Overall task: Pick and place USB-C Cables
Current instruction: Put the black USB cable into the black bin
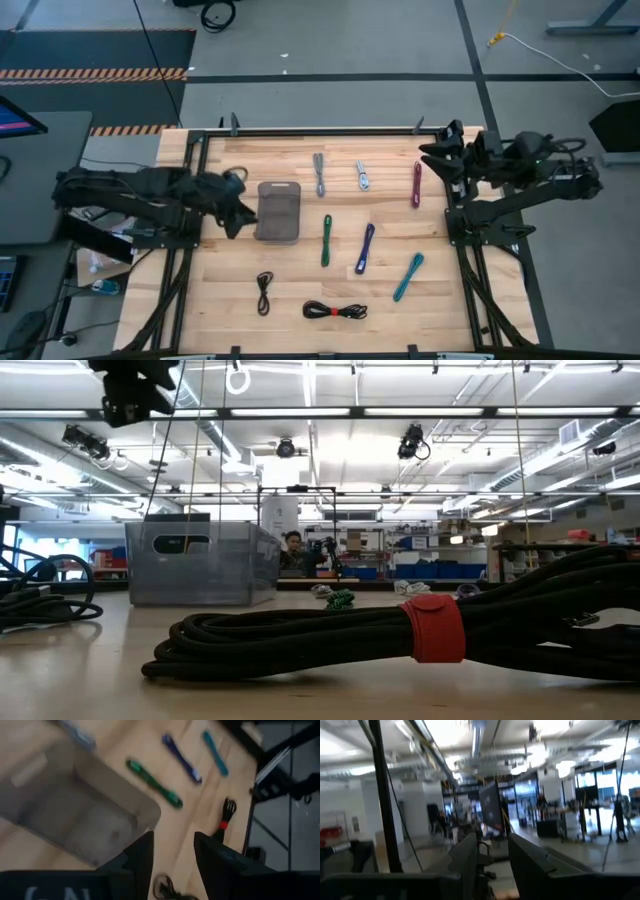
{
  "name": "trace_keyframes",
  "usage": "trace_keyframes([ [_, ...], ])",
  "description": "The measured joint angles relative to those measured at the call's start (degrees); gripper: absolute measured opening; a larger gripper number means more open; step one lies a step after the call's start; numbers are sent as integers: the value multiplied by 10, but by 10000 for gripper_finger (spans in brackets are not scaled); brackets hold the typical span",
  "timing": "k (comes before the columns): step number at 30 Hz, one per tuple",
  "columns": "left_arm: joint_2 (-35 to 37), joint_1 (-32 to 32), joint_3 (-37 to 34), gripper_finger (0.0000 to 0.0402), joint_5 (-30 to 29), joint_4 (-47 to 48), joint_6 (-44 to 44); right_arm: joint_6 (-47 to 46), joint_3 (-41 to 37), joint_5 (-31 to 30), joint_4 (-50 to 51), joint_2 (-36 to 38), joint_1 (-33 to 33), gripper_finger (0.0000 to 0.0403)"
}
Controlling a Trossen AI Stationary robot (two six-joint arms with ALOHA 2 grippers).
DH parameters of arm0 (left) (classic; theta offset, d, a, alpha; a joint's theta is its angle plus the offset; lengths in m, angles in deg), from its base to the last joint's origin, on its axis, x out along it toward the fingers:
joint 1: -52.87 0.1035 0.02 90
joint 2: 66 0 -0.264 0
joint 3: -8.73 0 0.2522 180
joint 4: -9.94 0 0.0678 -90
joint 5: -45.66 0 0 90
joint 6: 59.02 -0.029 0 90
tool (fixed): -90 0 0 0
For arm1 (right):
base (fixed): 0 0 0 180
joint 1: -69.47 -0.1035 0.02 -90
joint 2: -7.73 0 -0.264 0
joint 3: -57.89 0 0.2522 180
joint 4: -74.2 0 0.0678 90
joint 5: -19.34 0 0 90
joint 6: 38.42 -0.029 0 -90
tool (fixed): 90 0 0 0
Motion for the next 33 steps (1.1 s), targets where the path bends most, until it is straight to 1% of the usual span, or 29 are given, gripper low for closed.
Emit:
trace_keyframes([
  [3,-38,-36,-2,145,-1,-2,38,-10,28,-17,64,-7,0,119],
  [6,-80,-68,-2,144,-1,-9,82,-14,46,-20,99,-10,0,119],
  [13,-185,-131,-2,144,2,-4,194,-10,53,-19,108,-8,0,119],
  [15,-213,-145,-2,144,15,-5,227,-9,53,-18,117,-6,0,119],
  [18,-247,-165,-2,144,39,-6,277,-13,53,-18,130,-6,0,119],
  [24,-299,-205,-2,144,54,-7,381,-13,53,-14,133,-6,0,119],
  [27,-320,-216,-2,143,55,-17,407,-9,53,-14,133,-6,0,119],
  [33,-344,-221,-2,131,48,-56,406,-8,53,-14,134,-5,0,119],
])
